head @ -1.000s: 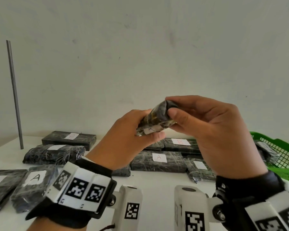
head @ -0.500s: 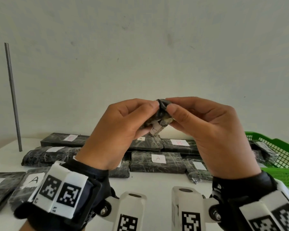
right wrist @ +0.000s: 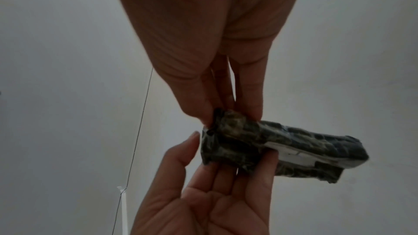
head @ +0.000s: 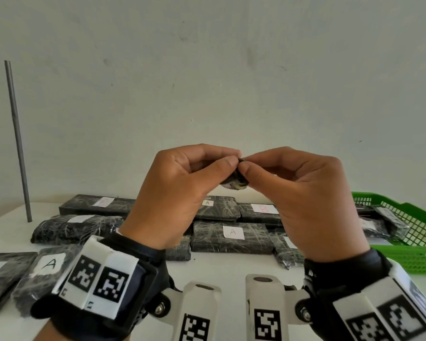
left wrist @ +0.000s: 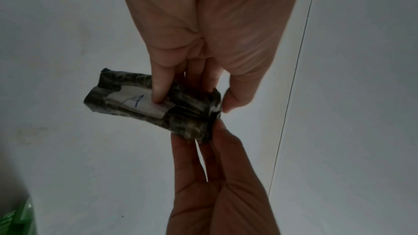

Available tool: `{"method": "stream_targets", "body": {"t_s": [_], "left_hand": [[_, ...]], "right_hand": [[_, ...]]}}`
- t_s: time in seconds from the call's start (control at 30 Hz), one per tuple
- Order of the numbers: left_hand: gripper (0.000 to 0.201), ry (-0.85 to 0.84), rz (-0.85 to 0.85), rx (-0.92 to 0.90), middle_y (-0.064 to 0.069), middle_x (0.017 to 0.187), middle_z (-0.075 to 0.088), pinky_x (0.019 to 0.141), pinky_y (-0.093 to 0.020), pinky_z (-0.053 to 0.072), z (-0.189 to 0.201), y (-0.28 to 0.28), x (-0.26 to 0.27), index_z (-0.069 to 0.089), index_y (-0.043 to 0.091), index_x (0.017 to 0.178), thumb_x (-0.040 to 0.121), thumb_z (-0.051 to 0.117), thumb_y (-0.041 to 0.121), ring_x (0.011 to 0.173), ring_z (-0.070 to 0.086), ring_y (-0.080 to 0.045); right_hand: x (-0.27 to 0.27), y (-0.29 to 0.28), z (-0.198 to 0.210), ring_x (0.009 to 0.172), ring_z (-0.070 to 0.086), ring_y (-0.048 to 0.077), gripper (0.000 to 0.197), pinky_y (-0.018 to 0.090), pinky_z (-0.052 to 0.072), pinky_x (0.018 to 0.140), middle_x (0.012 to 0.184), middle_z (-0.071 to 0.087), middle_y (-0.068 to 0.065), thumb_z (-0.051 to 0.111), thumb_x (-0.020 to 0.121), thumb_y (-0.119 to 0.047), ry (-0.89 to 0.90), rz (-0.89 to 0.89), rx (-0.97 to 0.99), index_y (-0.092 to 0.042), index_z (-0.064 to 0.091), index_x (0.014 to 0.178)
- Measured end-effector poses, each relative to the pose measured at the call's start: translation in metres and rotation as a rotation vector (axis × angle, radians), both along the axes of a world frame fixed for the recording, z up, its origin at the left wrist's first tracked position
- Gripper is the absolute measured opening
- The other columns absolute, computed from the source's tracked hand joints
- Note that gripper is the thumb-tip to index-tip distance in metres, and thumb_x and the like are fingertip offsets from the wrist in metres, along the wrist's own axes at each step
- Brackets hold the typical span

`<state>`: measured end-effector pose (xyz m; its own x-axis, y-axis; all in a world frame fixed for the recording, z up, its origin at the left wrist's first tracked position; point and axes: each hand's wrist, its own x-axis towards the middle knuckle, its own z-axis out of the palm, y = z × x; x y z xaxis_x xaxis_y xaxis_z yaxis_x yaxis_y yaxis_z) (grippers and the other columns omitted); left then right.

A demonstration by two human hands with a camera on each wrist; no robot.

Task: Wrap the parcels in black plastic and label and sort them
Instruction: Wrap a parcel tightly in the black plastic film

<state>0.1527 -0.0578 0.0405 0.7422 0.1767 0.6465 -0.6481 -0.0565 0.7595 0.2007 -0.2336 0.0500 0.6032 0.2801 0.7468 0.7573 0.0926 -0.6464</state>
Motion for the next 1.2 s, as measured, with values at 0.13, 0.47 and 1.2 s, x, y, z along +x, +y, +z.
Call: {"method": "stream_targets", "body": {"t_s": [0.13,0.47,1.2], "left_hand": [[0.019,0.005,-0.047,-0.031,-0.011,0.107,0.080,0.090,-0.028,0.060,0.0002,0.0039,-0.0008,0.078,0.007,0.105,0.089,0.069,0.015,0.104,0.077,-0.023],[0.031,-0.024,-0.080,-0.020,-0.013,0.109,0.079,0.098,-0.036,0.059,0.0017,0.0037,-0.0011,0.078,0.010,0.108,0.081,0.075,0.024,0.106,0.076,-0.029],[0.020,0.013,-0.090,-0.098,-0.011,0.108,0.080,0.091,-0.029,0.060,0.0025,-0.0010,0.0001,0.078,0.006,0.103,0.087,0.075,0.019,0.105,0.076,-0.024]], "right_hand": [[-0.0002,-0.0012,-0.0004,0.087,0.079,0.011,0.011,0.022,0.060,0.080,0.088,0.082,-0.005,0.082,0.087,-0.016,0.004,0.015,-0.007,-0.015,0.082,0.098],[0.0024,-0.0037,-0.0002,0.097,0.078,0.014,0.013,0.023,0.059,0.084,0.098,0.082,-0.002,0.079,0.092,-0.011,-0.033,0.050,0.005,-0.017,0.082,0.103],[-0.0002,-0.0058,0.0023,0.093,0.078,0.007,0.013,0.018,0.058,0.079,0.096,0.082,-0.007,0.082,0.088,-0.017,0.000,0.005,-0.068,-0.019,0.081,0.101]]}}
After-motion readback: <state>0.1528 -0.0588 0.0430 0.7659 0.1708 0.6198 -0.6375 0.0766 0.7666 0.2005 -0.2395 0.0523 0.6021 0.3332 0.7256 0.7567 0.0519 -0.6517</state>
